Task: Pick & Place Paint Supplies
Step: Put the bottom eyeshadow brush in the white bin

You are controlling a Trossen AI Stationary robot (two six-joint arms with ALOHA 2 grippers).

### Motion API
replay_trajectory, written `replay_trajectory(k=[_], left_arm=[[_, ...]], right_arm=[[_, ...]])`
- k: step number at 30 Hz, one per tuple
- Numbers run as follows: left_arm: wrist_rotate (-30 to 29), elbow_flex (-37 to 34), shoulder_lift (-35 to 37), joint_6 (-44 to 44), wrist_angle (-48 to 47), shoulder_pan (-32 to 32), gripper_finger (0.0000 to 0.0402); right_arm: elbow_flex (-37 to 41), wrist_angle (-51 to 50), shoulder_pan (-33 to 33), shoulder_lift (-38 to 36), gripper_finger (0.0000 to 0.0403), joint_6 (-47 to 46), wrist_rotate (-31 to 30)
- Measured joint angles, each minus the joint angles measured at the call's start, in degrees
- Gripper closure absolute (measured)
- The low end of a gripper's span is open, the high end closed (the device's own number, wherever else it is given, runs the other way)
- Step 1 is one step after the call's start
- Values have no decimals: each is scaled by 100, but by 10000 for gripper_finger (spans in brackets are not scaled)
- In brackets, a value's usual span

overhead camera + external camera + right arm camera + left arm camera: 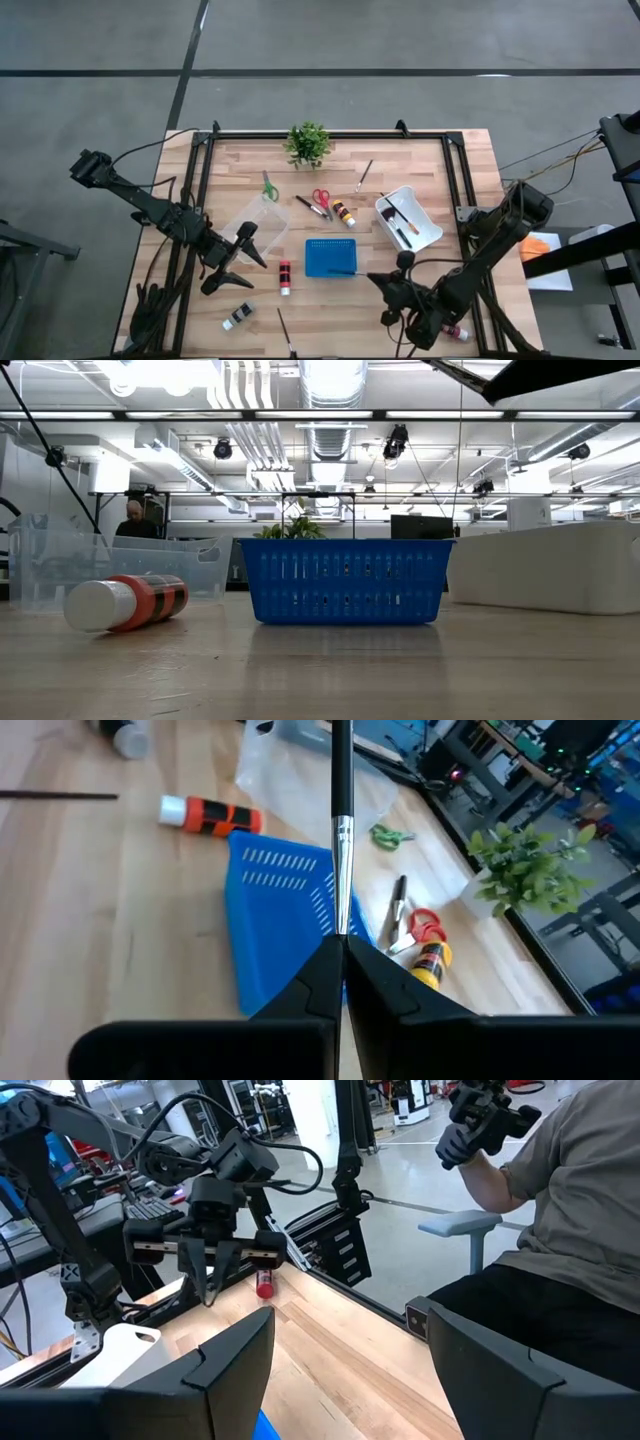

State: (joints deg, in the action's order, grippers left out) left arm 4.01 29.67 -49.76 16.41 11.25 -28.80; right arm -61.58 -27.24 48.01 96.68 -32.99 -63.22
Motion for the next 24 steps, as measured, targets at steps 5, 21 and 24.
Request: replay_trajectory(k=[5,21,24], left_arm=[[0,0,0,1,0,0,133],[0,0,0,1,-10,0,133],[0,0,1,-1,-13,0,133]], right_arm=[[0,-83,-77,-46,395,-21,-166],[1,-2830,-96,-174,395,-2955,-457],[33,-3377,-96,-174,395,-3653,-461]])
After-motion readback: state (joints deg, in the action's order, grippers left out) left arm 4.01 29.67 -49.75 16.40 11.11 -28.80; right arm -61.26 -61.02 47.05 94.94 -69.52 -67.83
